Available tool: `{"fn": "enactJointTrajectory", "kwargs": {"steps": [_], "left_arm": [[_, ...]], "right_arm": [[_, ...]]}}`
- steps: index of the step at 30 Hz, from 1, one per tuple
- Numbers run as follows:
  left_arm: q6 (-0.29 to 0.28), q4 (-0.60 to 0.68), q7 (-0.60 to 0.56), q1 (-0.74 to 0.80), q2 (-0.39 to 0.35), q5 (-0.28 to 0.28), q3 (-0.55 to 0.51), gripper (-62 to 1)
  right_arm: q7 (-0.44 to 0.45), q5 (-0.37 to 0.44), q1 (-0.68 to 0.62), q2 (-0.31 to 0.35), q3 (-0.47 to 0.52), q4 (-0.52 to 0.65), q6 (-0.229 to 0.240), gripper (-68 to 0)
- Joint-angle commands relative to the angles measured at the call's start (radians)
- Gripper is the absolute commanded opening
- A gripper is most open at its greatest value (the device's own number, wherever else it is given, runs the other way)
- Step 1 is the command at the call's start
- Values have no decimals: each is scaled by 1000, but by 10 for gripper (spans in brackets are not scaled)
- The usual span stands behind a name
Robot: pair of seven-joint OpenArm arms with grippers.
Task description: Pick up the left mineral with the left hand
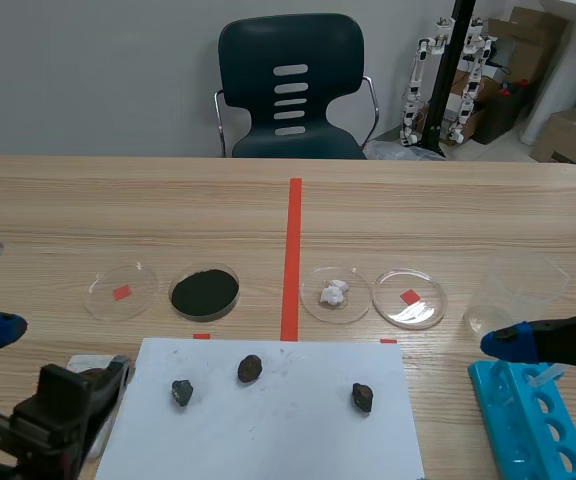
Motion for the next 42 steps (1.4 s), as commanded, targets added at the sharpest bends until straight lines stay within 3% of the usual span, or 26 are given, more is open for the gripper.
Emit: {"fn": "enactJointTrajectory", "kwargs": {"steps": [1,8,10,14,19,26,36,42], "left_arm": [[46,7,38,-37,5,-2,43,14],[339,-4,241,-222,5,-3,250,14],[396,-29,250,-274,5,-29,296,14],[453,-116,347,-399,39,-42,359,14],[469,-250,511,-548,105,-23,376,14],[468,-414,639,-690,199,40,376,14],[460,-536,691,-764,254,93,391,14],[446,-600,691,-789,261,93,422,14]], "right_arm": [[11,11,1,13,1,3,0,4],[11,11,1,13,1,3,0,4],[11,11,1,13,1,3,0,4],[11,11,1,13,1,3,0,4],[11,11,1,13,1,3,0,4],[11,11,1,13,1,3,0,4],[11,11,1,13,1,3,0,4],[11,11,1,13,1,3,0,4]]}}
